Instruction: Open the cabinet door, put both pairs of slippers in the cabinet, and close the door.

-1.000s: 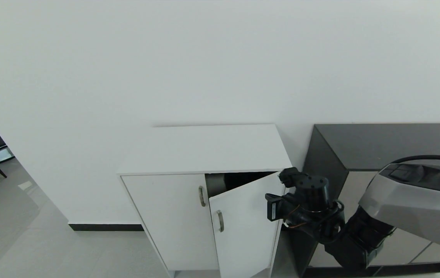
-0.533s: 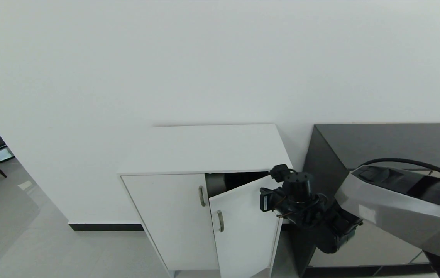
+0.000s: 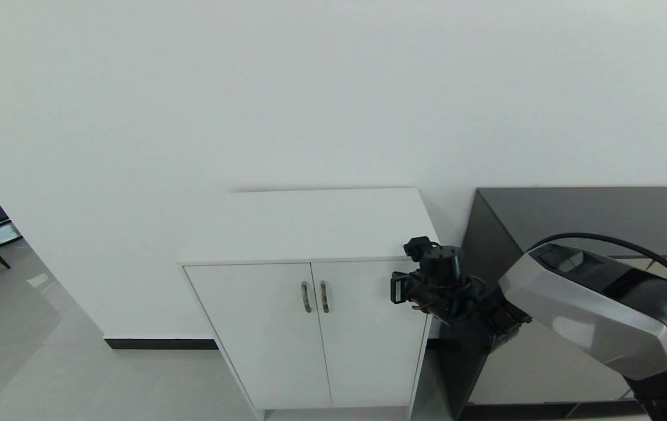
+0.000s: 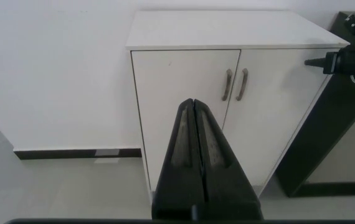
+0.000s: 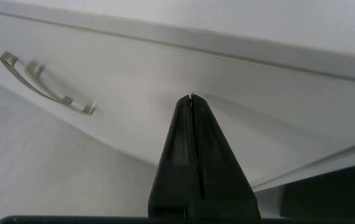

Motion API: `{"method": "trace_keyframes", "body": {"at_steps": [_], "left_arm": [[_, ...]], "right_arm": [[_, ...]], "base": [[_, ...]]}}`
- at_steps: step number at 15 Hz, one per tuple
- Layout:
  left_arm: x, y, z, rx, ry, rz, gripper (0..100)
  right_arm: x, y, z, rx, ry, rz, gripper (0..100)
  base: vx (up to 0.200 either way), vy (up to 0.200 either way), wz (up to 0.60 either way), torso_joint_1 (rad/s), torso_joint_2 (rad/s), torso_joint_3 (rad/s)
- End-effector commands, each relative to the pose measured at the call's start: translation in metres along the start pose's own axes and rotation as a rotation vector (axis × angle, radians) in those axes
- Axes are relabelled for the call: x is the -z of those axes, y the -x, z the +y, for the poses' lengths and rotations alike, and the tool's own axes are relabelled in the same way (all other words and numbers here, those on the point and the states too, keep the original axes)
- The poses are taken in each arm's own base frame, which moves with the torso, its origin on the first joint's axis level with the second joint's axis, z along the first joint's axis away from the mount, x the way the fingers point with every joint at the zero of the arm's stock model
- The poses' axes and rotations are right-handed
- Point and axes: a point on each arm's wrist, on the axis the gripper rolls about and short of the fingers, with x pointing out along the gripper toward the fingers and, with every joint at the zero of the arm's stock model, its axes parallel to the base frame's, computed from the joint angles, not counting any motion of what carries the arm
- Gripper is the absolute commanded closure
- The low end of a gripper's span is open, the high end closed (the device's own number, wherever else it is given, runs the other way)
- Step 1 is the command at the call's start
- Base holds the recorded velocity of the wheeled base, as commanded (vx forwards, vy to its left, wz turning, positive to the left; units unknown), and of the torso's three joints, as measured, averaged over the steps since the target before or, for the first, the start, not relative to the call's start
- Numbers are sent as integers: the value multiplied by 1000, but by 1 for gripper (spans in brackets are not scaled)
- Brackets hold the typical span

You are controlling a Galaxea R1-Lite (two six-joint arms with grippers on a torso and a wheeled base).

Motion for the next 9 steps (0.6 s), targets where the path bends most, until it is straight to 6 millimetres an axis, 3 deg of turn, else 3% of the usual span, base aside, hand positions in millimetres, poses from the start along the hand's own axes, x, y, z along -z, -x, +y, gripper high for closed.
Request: {"method": "trace_keyframes", "body": {"at_steps": [1,9], "left_arm": [[0,0,0,-2,1,1,100],[0,0,0,0,1,1,100]], "right_arm": [[-2,-2,0,0,-1,-7,100],[-4,-1,0,0,-1,-12,100]], "base": [[0,0,0,0,0,0],[0,0,0,0,0,0]]}}
